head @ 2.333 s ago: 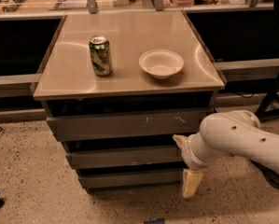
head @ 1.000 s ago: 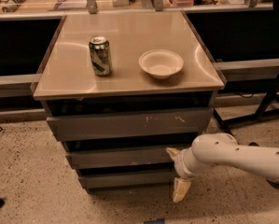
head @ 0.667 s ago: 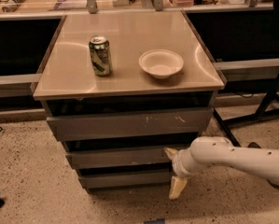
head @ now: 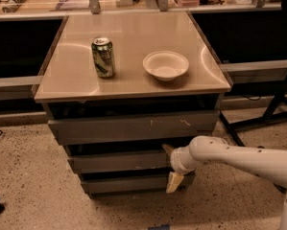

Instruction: Open middle drawer

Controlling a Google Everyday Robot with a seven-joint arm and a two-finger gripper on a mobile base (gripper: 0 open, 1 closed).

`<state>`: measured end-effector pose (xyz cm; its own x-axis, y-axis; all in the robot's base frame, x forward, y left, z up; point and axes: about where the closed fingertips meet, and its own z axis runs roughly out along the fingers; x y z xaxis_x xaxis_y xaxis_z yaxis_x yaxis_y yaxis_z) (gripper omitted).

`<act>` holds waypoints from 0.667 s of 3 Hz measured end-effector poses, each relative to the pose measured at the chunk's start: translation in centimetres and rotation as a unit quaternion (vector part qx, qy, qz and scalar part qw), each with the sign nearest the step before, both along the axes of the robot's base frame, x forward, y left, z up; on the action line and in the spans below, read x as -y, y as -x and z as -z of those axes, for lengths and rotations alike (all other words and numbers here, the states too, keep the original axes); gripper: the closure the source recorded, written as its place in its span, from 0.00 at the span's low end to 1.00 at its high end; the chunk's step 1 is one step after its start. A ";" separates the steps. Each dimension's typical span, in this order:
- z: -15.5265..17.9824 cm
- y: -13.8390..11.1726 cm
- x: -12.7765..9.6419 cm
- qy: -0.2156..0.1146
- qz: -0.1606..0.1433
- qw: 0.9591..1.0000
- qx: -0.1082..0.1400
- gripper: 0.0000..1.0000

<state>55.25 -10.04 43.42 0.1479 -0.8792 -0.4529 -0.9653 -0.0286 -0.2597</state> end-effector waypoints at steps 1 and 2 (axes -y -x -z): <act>2.9 -3.4 -2.9 0.003 -0.031 0.999 -0.011 0.00; 2.9 -3.5 -3.0 0.003 -0.031 0.999 -0.010 0.00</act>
Offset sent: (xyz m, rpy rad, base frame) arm 0.0516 0.0436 -0.0454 -0.0186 0.0401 0.0956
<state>58.76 -7.04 40.50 0.1932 -0.8713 -0.4510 -0.9667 -0.0905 -0.2394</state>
